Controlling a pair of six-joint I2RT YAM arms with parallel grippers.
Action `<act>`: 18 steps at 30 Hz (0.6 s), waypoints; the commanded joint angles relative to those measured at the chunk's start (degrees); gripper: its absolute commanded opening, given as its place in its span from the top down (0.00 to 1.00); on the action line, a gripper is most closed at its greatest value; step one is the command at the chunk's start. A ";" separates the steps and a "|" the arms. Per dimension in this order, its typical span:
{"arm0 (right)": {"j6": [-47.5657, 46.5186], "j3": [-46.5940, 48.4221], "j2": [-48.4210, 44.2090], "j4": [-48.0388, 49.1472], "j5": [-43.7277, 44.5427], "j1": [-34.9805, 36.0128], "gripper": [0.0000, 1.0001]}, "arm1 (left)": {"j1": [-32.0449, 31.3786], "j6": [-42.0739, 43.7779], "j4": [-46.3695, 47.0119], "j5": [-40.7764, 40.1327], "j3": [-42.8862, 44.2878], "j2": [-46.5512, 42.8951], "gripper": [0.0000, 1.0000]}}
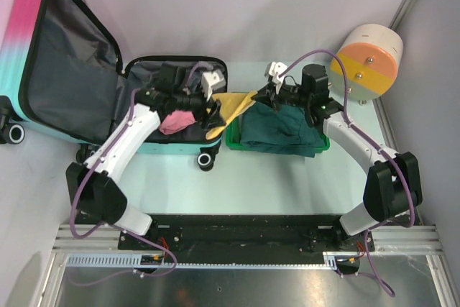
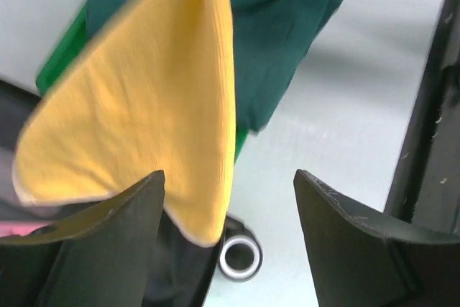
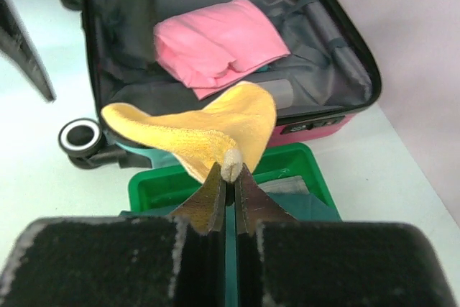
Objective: Open, take out, and arrange the luggage
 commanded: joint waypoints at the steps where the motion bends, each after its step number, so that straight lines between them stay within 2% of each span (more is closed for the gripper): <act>1: 7.12 0.42 -0.56 7.89 3.25 -1.26 1.00 | 0.22 5.98 4.05 -10.30 -13.60 -5.17 0.23; 3: 7.39 0.42 -0.65 7.71 3.26 -1.52 1.00 | 0.83 5.54 6.95 -12.24 -16.33 -4.56 0.23; 9: 6.95 0.42 -1.26 6.83 3.26 -1.52 1.00 | 1.54 5.19 9.51 -12.34 -16.25 0.10 0.27; 11: 6.86 0.42 -1.52 6.57 3.34 -1.61 1.00 | 1.54 4.49 10.13 -12.25 -15.90 1.15 0.33; 12: 6.78 0.42 -1.70 6.39 3.61 -1.61 1.00 | 1.54 4.31 10.30 -12.33 -15.38 1.24 0.39; 13: 6.77 0.42 -1.88 6.30 3.78 -1.69 1.00 | 1.54 3.62 10.39 -12.51 -15.11 1.24 0.54; 15: 7.65 0.42 -2.31 6.74 4.48 -2.05 1.00 | 1.71 3.17 10.65 -12.07 -14.15 0.46 0.73; 16: 8.18 0.42 -2.49 7.09 4.83 -2.57 1.00 | 1.72 2.73 10.57 -11.98 -13.62 0.11 0.97; 18: 10.36 0.42 -3.19 9.01 7.37 -3.36 1.00 | 1.89 1.68 10.66 -11.81 -10.65 -0.86 1.00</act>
